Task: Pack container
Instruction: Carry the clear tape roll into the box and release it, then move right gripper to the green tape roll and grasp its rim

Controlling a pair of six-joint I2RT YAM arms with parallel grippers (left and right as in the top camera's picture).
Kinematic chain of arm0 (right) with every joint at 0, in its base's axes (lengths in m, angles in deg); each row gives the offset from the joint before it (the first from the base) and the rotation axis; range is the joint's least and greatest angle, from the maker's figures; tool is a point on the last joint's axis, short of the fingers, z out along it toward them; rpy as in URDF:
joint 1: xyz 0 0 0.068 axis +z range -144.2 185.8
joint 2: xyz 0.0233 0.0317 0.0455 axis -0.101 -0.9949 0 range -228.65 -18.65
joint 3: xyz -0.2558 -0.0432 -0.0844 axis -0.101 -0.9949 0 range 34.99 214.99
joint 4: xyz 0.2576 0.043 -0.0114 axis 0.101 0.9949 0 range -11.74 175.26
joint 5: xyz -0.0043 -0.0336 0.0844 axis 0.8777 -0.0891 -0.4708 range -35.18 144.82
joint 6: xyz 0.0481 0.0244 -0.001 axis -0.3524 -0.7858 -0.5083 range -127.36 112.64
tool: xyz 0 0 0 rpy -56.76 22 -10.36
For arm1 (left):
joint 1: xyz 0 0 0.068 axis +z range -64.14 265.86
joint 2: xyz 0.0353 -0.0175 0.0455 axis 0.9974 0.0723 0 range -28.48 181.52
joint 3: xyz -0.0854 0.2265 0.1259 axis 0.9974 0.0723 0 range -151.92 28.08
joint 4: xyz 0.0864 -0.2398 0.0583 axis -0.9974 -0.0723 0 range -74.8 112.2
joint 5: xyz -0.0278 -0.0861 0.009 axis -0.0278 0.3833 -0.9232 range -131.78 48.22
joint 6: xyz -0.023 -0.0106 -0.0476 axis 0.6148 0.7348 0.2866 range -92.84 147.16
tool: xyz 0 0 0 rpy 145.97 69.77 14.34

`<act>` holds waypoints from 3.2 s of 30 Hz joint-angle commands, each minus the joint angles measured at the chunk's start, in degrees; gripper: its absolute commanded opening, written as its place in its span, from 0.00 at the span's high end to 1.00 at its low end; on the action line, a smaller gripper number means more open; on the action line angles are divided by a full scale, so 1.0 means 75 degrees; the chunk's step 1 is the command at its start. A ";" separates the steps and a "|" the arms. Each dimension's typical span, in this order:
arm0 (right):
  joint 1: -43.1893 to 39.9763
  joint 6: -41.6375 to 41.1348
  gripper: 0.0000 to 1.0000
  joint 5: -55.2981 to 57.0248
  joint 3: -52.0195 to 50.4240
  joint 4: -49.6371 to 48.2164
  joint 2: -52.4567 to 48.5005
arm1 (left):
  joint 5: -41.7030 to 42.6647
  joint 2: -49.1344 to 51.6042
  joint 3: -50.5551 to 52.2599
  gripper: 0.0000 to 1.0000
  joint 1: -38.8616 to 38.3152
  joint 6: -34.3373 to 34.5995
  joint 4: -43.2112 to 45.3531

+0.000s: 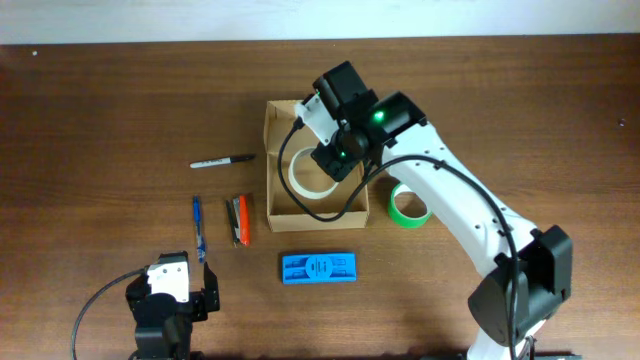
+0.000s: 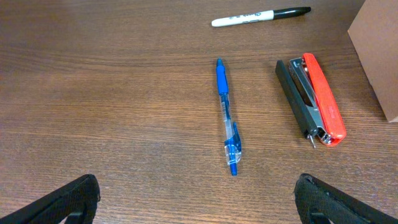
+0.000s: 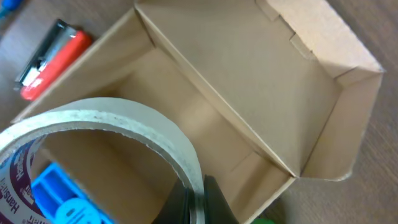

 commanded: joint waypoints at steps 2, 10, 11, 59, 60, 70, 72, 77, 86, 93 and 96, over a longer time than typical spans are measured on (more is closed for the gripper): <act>0.0064 0.0108 0.96 0.0143 -0.0265 -0.0481 -0.0195 | -0.0082 -0.0044 0.0067 0.00 0.0012 -0.0146 -0.0006; 0.0495 0.0108 0.96 0.0280 -0.0268 -0.0860 -0.0772 | -0.0082 -0.0044 0.0067 0.00 0.0012 -0.0146 -0.0006; 0.0533 0.0108 0.96 0.0367 -0.0268 -0.0871 -0.0863 | -0.0082 -0.0044 0.0067 0.00 0.0012 -0.0146 -0.0006; 0.0583 -0.0157 0.51 0.0414 0.0466 -0.0589 0.0052 | -0.0082 -0.0044 0.0067 0.00 0.0012 -0.0146 -0.0006; 0.0577 -0.0175 0.40 0.0411 0.0466 -0.0382 0.0329 | -0.0082 -0.0044 0.0067 0.00 0.0012 -0.0146 -0.0006; -0.0565 -0.2165 0.01 0.1810 0.0393 0.1781 0.2159 | -0.0082 -0.0044 0.0067 0.00 0.0012 -0.0146 -0.0006; -0.1247 -0.2430 0.01 0.1807 0.0189 0.2075 0.2460 | -0.0082 -0.0044 0.0067 0.00 0.0012 -0.0146 -0.0006; -0.2509 -0.2736 0.01 0.1766 -0.0848 0.2241 0.3077 | -0.0082 -0.0044 0.0067 0.00 0.0012 -0.0146 -0.0006; -0.3031 -0.3112 0.01 0.0787 -0.4870 -0.0393 0.3561 | -0.0082 -0.0044 0.0067 0.00 0.0012 -0.0146 -0.0006; -0.3031 -0.3800 0.01 0.0851 -0.5488 -0.1495 0.3066 | -0.0082 -0.0044 0.0067 0.00 0.0012 -0.0146 -0.0006; -0.3034 -0.4188 0.01 0.0854 -0.5488 -0.1617 0.2684 | -0.0082 -0.0044 0.0067 0.00 0.0012 -0.0146 -0.0006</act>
